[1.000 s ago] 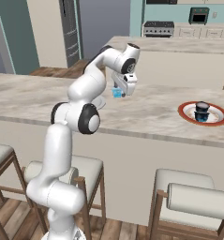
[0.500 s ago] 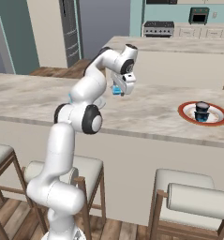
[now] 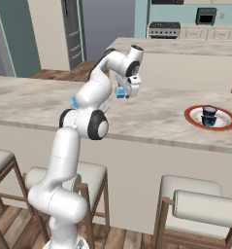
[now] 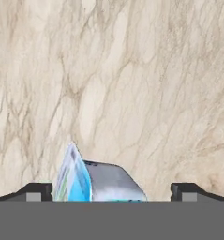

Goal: Place two yogurt containers on each plate.

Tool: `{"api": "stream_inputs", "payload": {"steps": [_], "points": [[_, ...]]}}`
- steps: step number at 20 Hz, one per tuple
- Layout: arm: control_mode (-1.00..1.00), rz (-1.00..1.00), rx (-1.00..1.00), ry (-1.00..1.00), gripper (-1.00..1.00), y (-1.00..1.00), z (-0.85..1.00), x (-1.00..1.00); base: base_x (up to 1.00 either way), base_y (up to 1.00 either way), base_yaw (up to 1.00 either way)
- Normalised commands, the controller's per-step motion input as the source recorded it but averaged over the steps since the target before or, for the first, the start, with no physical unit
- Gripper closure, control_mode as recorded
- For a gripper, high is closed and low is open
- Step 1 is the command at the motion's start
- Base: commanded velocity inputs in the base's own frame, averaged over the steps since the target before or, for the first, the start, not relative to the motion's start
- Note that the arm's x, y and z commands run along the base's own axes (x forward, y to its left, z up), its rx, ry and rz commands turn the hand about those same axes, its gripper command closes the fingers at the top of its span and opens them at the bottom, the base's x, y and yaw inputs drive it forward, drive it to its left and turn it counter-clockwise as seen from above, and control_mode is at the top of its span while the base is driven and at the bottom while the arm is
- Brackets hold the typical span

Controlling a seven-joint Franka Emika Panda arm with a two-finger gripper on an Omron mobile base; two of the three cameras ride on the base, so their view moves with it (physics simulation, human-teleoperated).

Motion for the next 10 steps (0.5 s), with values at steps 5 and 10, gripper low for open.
{"api": "stream_inputs", "payload": {"steps": [5, 10], "points": [[-1.0, 0.0, 0.0, -0.14, -1.0, -0.01, 0.0, -0.01, 0.0, 0.0, 0.0], [-1.0, 0.0, 0.0, -0.21, -1.0, 0.02, 0.0, -0.07, 0.0, 0.0, 0.0]]}}
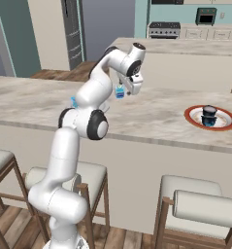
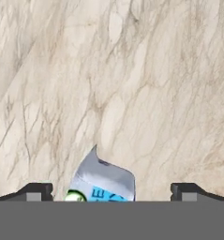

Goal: Place two yogurt containers on each plate.

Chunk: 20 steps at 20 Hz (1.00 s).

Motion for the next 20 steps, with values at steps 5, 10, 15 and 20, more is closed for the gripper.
{"api": "stream_inputs", "payload": {"steps": [5, 10, 15, 20], "points": [[-1.0, -0.01, 0.0, -0.22, -1.0, 0.06, 0.0, -0.14, 0.0, 0.0, 0.0], [-1.0, 0.0, 0.0, -0.14, -1.0, 0.21, 0.0, 0.07, 0.0, 0.0, 0.0], [-1.0, 0.0, 0.0, -0.02, -1.0, 0.18, -0.12, 0.08, 0.0, 0.0, 0.0], [-1.0, 0.0, -0.02, 0.0, -1.0, 0.16, -0.1, 0.24, 0.0, 0.0, 0.0]]}}
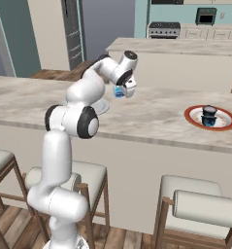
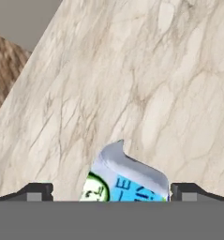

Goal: Place two yogurt containers on each plate.

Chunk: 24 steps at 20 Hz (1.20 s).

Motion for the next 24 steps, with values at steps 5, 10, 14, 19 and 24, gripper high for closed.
{"api": "stream_inputs", "payload": {"steps": [5, 10, 14, 19, 24], "points": [[-1.0, 0.0, -0.04, 0.01, -1.0, -0.01, 0.0, 0.44, 0.0, 0.0, 0.0], [-1.0, 0.0, -0.03, 0.02, -1.0, -0.01, -0.01, 0.14, 0.0, 0.0, 0.0], [-1.0, 0.0, -0.01, 0.0, 1.0, 0.03, 0.0, 0.0, 0.0, 0.0, 0.0], [-1.0, 0.0, 0.0, 0.0, 1.0, 0.0, 0.02, 0.0, 0.0, 0.0, 0.0], [-1.0, 0.0, 0.0, 0.0, 1.0, 0.0, -0.05, -0.06, 0.0, 0.0, 0.0]]}}
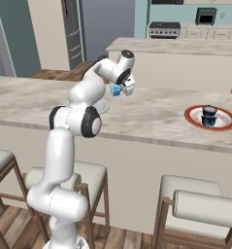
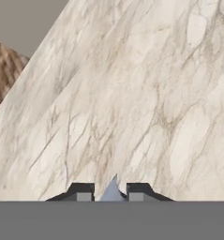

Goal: Place two yogurt containers on each plate.

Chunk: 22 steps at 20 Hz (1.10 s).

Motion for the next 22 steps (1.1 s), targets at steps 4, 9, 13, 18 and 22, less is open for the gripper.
{"api": "stream_inputs", "payload": {"steps": [4, 9, 13, 18, 22], "points": [[-1.0, 0.0, 0.0, 0.0, 1.0, -0.02, 0.0, -0.1, 0.0, 0.0, 0.0], [-1.0, 0.0, 0.0, 0.0, 1.0, -0.07, 0.27, 0.0, 0.0, 0.0, 0.0], [-1.0, 0.0, 0.0, 0.0, 1.0, 0.0, 0.17, -0.03, 0.0, 0.0, 0.0], [-1.0, 0.0, 0.0, 0.0, 1.0, 0.0, 0.26, -0.09, 0.0, 0.0, 0.0], [-1.0, 0.0, 0.03, -0.05, 1.0, 0.0, 0.07, -0.51, 0.0, 0.0, 0.0]]}}
